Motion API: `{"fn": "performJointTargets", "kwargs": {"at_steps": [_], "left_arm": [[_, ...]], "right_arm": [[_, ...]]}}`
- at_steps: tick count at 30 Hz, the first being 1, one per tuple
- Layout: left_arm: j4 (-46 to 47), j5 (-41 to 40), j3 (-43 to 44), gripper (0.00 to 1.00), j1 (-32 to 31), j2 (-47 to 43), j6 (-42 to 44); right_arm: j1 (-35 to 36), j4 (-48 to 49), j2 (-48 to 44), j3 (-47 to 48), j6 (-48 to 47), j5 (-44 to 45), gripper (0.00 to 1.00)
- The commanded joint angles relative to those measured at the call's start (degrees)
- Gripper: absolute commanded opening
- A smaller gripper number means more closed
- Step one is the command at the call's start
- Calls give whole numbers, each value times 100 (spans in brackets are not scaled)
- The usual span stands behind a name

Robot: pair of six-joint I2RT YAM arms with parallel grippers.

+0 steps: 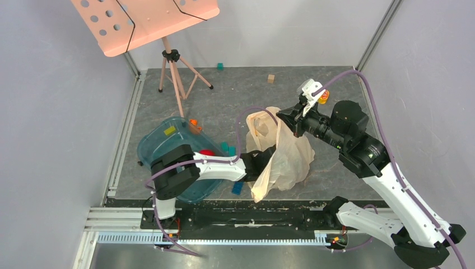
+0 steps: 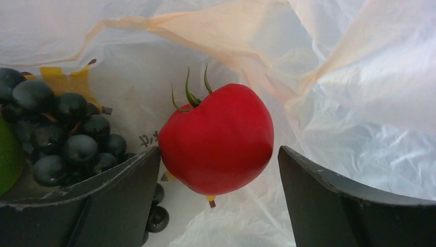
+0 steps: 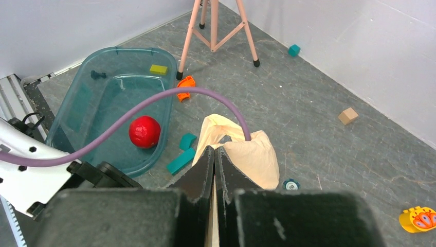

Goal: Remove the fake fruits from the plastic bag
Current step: Take out the fake fruit from the plastic bag.

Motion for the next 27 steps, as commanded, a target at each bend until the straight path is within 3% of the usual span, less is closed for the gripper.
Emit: {"fn": "performJointTargets", "kwargs": {"at_steps": [1,4,10,15,21,27], "left_arm": [[-236,-178,338,91,-81,326,-213],[-236,-364,366,86,-84,432,-273],[-251,-542,416,64,-93,579,-255],[-280,-481,396,55,-90,693,-179],[-408,-422,256,29,-95,433,-110],[-857,-401,149,28,-94,-463,145]], "right_arm": [[-7,332,-108,27,30,-85,0],[-15,332,-120,18,32,-95,0],[-14,320,-129,10,34,-99,0],[-14,309,-149,-4,23,-83,0],[-11,333,-193,-84,14,-35,0],[-11,458,-279,-195,77,246,0]]}}
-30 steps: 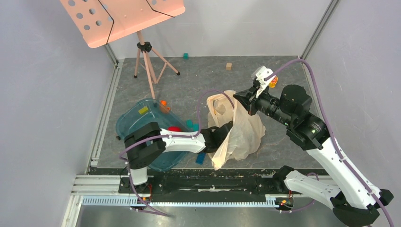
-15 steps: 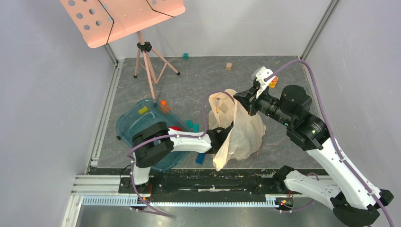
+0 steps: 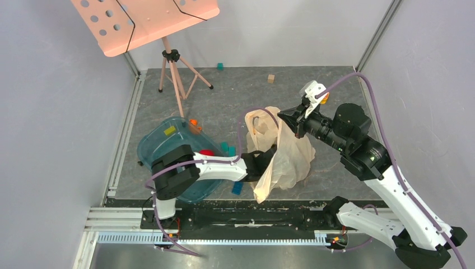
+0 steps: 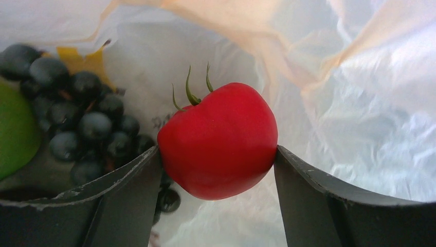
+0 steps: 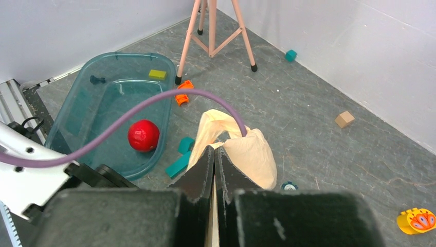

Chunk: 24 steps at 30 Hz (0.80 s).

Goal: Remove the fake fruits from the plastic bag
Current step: Take out the fake fruit from the plastic bag.

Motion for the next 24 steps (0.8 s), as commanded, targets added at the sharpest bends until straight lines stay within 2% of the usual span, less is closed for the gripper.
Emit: {"fn": "performJointTargets", "kwargs": {"at_steps": [1,14,24], "left_arm": [[-749,-23,-139,28,-20,-875,260],[-1795,223,-372,30,-17,-2407,689],[-2626,-824,-751,34,113,-3108,1103]], "right_arm": [[-10,434,-172,-104,101,287,0],[-13,558,-231,-187,208,810,0],[-10,618,-222,-178,242,857,0]]}}
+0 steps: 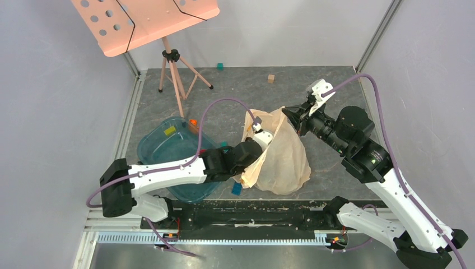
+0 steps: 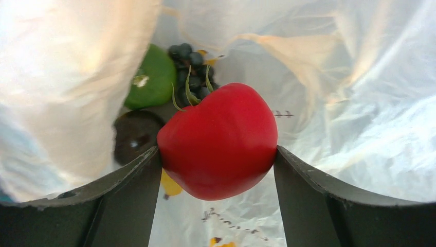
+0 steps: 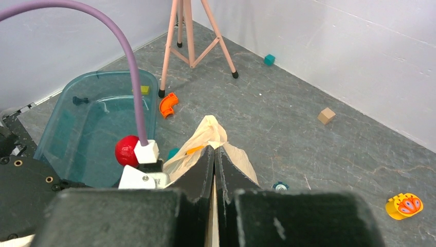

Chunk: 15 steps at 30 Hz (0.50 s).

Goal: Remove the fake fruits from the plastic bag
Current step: Take out the fake fruit from the plastic bag.

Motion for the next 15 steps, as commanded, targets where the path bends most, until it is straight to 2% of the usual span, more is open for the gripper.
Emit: {"fn": "performJointTargets", "kwargs": {"at_steps": [1,8,15], "left_arm": [[-373,-686,-171,34,134,-358,441],[-188,-1132,-327,34,529,-348,97],[385,7,-292,32,1143,-261,-54]], "right_arm": [[-21,298,-52,-8,31,169,0],[-20,299,-102,-67,-40,2,0],[-20,198,-124,-15,-103,-98,0]]}}
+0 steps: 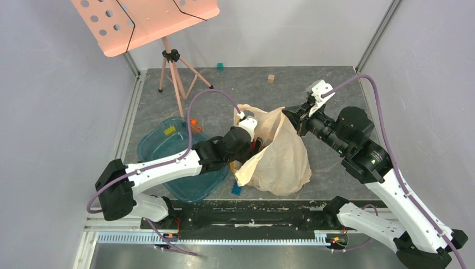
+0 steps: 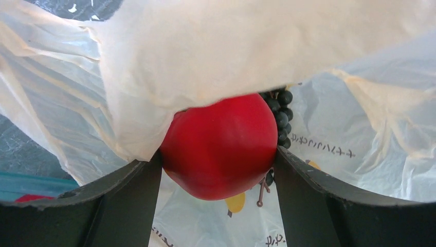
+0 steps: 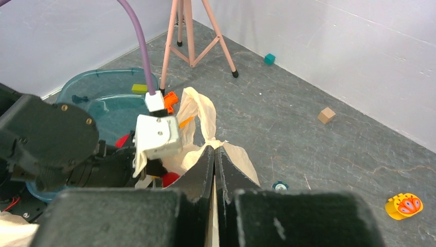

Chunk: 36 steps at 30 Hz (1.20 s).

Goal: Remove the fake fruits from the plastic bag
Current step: Take out the fake fruit from the plastic bag, then place the fake fruit in the bin.

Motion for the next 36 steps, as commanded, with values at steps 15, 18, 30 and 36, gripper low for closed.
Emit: {"fn": "performJointTargets", "kwargs": {"at_steps": [15,18,30,36], "left_arm": [[-396,1433,-517,35,542,-2353,611],[-739,895,-610,37,663,-2701,469],[-1316,517,-1391,34,2755,-3322,-1111],[-1551,-201,-1693,35,3302,-3255,-1706]], "right_arm": [[-17,200,-98,-121,-100,175,0],[-11,242,-99,-148,-73,197,0],[-18,211,-110,-161,-64,197,0],[-12,195,-91,-166,-81,197,0]]}}
